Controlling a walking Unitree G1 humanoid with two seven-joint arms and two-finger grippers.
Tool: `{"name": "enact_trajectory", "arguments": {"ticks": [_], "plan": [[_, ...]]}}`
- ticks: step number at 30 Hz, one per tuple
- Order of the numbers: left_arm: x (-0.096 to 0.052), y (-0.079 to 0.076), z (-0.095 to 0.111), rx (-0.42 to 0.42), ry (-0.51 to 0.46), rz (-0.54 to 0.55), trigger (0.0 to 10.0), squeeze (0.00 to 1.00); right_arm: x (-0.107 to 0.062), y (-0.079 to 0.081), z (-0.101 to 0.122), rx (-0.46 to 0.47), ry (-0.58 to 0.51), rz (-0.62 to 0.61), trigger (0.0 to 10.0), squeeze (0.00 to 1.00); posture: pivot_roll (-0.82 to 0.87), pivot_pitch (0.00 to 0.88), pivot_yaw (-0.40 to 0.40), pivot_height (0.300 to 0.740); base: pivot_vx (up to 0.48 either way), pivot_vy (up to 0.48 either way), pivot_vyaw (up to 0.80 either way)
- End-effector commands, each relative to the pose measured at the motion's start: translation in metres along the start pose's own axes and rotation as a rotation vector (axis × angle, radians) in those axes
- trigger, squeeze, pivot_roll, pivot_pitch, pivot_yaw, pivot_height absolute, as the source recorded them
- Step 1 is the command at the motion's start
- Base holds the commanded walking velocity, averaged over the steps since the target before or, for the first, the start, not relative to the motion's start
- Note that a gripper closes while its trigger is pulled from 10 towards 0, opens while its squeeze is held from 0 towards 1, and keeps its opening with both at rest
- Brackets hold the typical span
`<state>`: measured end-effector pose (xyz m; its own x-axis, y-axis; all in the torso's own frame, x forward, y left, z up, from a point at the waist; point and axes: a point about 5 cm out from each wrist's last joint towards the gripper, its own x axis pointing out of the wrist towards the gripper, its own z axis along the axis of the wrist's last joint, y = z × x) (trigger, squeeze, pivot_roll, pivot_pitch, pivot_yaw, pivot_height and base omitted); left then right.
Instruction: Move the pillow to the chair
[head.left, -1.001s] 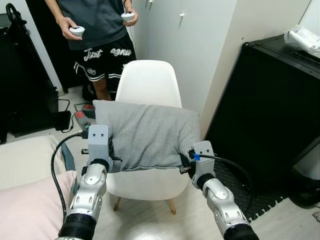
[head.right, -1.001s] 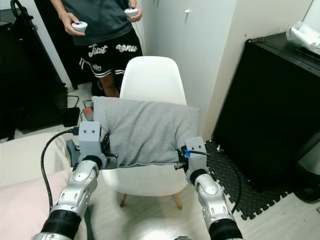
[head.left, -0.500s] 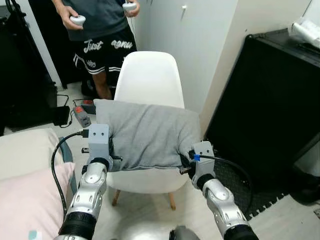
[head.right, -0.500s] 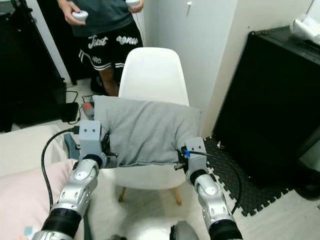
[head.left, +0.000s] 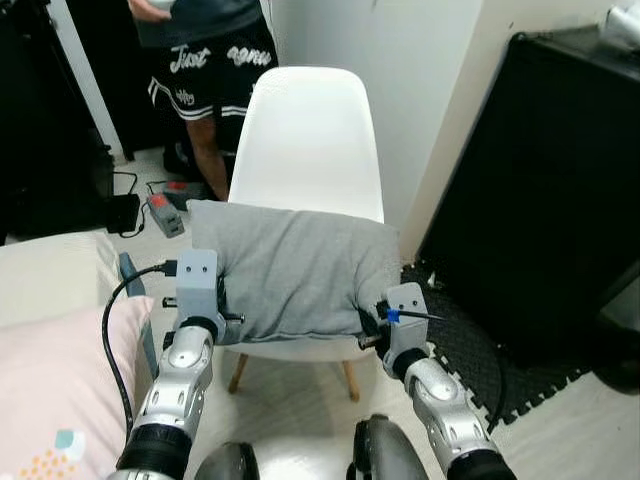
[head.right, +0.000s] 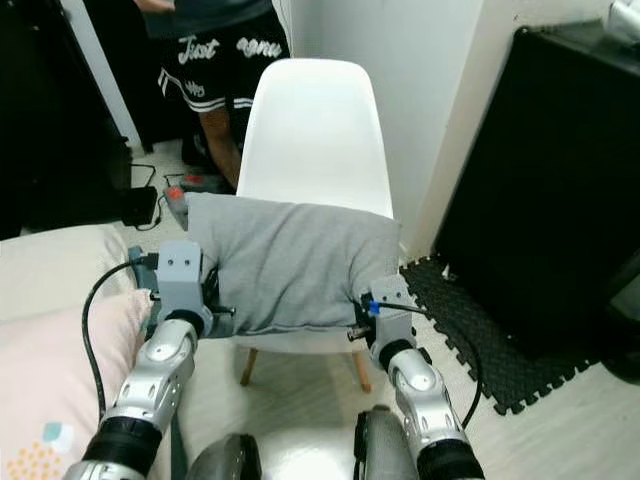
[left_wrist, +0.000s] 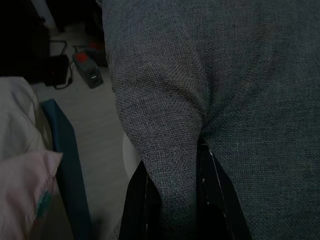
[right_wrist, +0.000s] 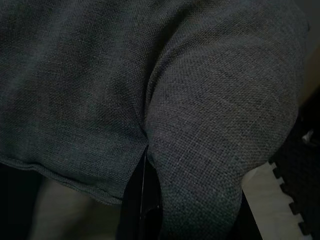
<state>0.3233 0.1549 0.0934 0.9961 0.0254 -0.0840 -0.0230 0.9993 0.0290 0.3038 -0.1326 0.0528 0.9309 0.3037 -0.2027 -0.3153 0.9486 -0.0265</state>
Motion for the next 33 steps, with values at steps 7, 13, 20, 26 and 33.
{"name": "enact_trajectory", "arguments": {"ticks": [7,13,20,26,33], "plan": [[0.009,-0.005,0.009,0.022,-0.04,-0.026,10.0,0.0,0.014,0.004,0.017,-0.024,-0.042,-0.004,10.0,0.0,-0.02,0.178,0.015,0.626,0.0,0.0,0.0],[0.02,-0.007,0.018,0.028,-0.044,-0.026,10.0,0.0,0.025,-0.004,0.029,-0.02,-0.05,-0.034,10.0,0.0,-0.02,0.252,0.013,0.626,0.0,0.0,0.0],[0.035,-0.008,0.029,0.061,-0.042,-0.042,10.0,0.0,0.036,-0.017,0.043,-0.044,-0.053,-0.114,10.0,0.0,-0.02,0.329,0.029,0.626,0.0,0.0,0.0],[0.042,-0.014,0.032,0.075,-0.035,-0.062,10.0,0.0,0.04,-0.03,0.049,-0.008,-0.049,-0.196,10.0,0.0,-0.02,0.357,0.044,0.626,0.0,0.0,0.0],[0.053,-0.017,0.047,0.069,-0.051,-0.072,10.0,0.0,0.047,-0.033,0.065,0.037,-0.082,-0.173,10.0,0.0,-0.02,0.364,0.058,0.616,0.0,0.0,0.0]]}}
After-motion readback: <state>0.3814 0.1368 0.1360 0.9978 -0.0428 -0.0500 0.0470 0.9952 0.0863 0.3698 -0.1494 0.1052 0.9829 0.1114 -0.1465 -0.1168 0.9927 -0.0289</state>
